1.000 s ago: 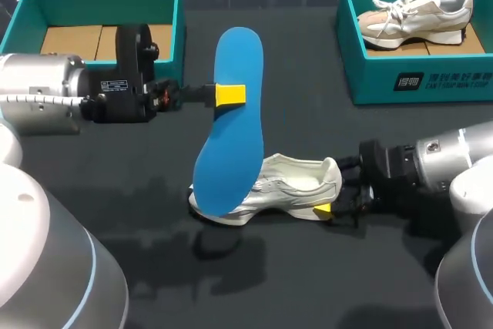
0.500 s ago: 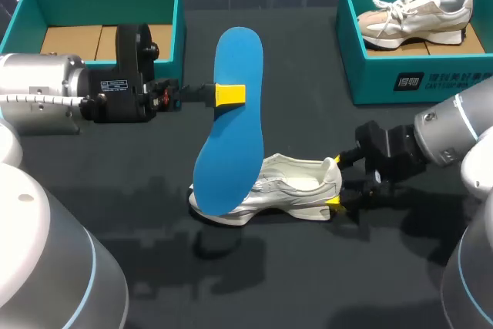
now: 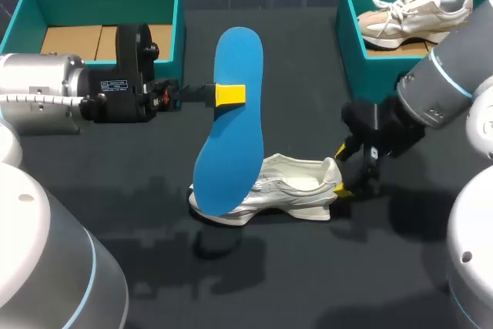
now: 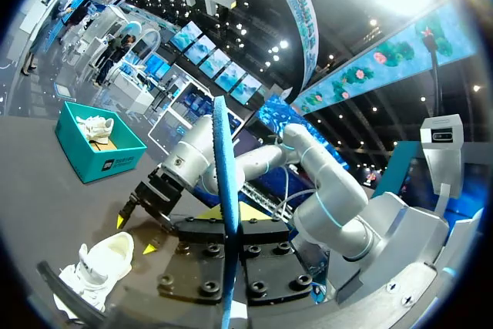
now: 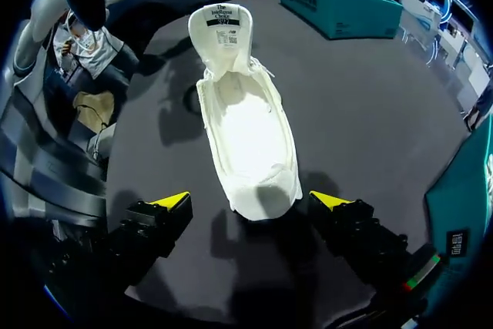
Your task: Take the shoe out of the shoebox, open the shoe tongue, remove and reinsert the insole, then place the shoe into the shoebox
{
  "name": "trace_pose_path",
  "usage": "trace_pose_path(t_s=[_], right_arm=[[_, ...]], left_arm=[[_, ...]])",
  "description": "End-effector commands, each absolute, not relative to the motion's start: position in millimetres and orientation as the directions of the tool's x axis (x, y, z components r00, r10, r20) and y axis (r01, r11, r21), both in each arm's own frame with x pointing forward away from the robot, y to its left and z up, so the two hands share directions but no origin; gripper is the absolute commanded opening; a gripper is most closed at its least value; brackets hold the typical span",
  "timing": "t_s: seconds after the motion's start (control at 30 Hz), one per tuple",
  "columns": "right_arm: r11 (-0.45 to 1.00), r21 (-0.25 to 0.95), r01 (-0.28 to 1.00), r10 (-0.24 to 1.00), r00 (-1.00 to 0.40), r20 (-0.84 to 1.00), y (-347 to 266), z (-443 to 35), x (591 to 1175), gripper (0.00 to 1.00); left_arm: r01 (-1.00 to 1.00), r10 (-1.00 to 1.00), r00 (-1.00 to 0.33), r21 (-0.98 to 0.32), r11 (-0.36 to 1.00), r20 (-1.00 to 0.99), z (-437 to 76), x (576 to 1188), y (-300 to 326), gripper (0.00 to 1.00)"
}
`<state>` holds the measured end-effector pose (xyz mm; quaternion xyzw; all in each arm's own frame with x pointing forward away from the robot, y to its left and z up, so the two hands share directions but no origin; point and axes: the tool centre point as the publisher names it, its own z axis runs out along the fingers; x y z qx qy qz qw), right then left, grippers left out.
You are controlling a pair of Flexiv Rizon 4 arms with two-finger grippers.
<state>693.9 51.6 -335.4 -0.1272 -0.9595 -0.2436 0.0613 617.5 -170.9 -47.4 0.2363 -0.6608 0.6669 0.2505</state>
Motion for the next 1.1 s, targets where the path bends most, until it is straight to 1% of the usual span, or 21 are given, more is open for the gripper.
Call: trace_pose_path(t_s=[0.03, 0.2, 0.43, 1.1], right_arm=[[0.971, 0.036, 0.236, 0.228, -0.962, 0.153, 54.6, -320.5, 688.6, 1.00], [0.973, -0.033, 0.228, 0.230, -0.967, 0.108, 61.0, -318.2, 692.3, 1.00], [0.978, -0.010, 0.208, 0.208, -0.978, 0.024, 64.3, -314.2, 697.9, 1.00], [0.983, 0.007, 0.181, 0.181, -0.983, 0.003, 70.8, -310.2, 707.7, 1.00]], left_arm=[[-0.646, 0.023, -0.763, -0.763, -0.001, 0.646, -48.0, 618.7, -173.0, 0.00], [-0.646, 0.023, -0.763, -0.763, -0.001, 0.646, -48.0, 618.7, -173.0, 0.00], [-0.646, 0.023, -0.763, -0.763, -0.001, 0.646, -48.0, 618.7, -173.0, 0.00], [-0.646, 0.023, -0.763, -0.763, -0.001, 0.646, -48.0, 618.7, -173.0, 0.00]])
